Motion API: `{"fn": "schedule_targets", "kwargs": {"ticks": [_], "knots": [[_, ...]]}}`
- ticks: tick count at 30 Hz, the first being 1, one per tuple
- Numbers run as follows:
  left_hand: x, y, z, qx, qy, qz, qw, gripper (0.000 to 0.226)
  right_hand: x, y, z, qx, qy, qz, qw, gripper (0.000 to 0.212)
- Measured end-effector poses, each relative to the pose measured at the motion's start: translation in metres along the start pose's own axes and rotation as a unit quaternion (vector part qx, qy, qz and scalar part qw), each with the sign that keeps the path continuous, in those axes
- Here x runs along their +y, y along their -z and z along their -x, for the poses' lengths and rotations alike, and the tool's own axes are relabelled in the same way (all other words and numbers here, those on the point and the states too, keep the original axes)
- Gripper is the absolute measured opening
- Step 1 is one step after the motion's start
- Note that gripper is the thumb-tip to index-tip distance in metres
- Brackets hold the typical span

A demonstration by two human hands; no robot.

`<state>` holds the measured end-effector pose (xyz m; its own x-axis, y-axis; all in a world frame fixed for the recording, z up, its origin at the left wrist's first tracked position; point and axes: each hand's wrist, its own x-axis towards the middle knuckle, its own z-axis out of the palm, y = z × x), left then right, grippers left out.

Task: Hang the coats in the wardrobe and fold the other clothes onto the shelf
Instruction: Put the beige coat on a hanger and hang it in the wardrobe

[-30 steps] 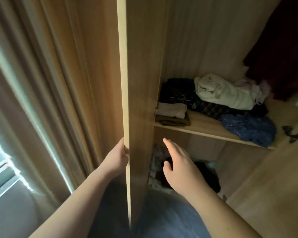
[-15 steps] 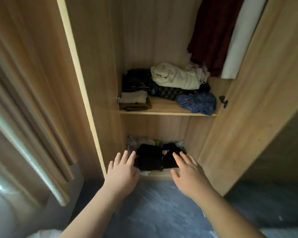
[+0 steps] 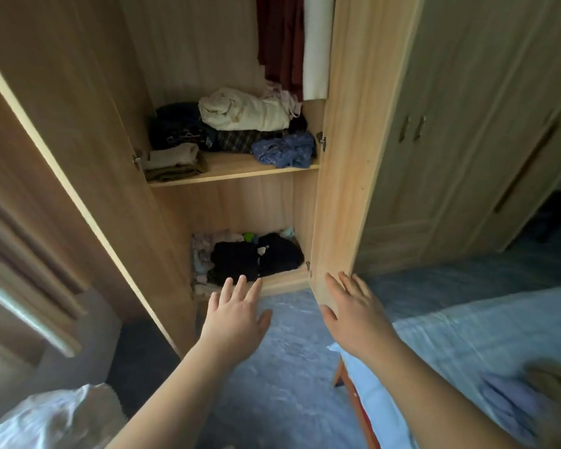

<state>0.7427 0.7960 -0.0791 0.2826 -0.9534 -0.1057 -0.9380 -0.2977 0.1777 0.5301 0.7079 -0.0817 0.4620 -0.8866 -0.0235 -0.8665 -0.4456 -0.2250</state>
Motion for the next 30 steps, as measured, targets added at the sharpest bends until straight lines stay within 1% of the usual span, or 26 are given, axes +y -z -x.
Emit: {"fn": "schedule_targets", "kwargs": {"ticks": [5,9,11,13,15,18,21,23,27,30], "knots": [[0.043,-0.004,0.020,-0.015,-0.042,-0.002,0.999,0.066,0.029,0.011,0.049,0.017,-0.031,-0.019,0.999,0.064],[0.072,-0.015,0.019,-0.029,-0.084,-0.007,0.996,0.068,0.049,0.018,0.079,0.038,-0.073,-0.004,0.997,0.065],[0.092,-0.021,0.015,-0.043,-0.117,-0.012,0.992,0.068,0.062,0.020,0.096,0.049,-0.117,-0.005,0.992,0.066],[0.117,-0.027,0.013,-0.050,-0.160,-0.020,0.986,0.068,0.078,0.021,0.116,0.077,-0.161,-0.006,0.984,0.073],[0.142,-0.036,0.012,-0.049,-0.213,-0.031,0.975,0.068,0.097,0.021,0.140,0.091,-0.204,0.003,0.975,0.071],[0.184,-0.050,0.017,-0.051,-0.290,-0.045,0.955,0.069,0.122,0.020,0.186,0.098,-0.279,0.016,0.955,0.067],[0.232,-0.063,0.030,-0.073,-0.364,-0.055,0.927,0.069,0.141,0.020,0.238,0.112,-0.349,0.016,0.930,0.070],[0.265,-0.073,0.044,-0.079,-0.419,-0.059,0.903,0.068,0.151,0.021,0.275,0.133,-0.382,0.022,0.914,0.071],[0.326,-0.092,0.084,-0.087,-0.514,-0.052,0.852,0.070,0.158,0.026,0.347,0.154,-0.454,0.041,0.877,0.060],[0.366,-0.103,0.116,-0.113,-0.569,-0.052,0.813,0.071,0.166,0.020,0.393,0.167,-0.512,0.013,0.843,0.063]]}}
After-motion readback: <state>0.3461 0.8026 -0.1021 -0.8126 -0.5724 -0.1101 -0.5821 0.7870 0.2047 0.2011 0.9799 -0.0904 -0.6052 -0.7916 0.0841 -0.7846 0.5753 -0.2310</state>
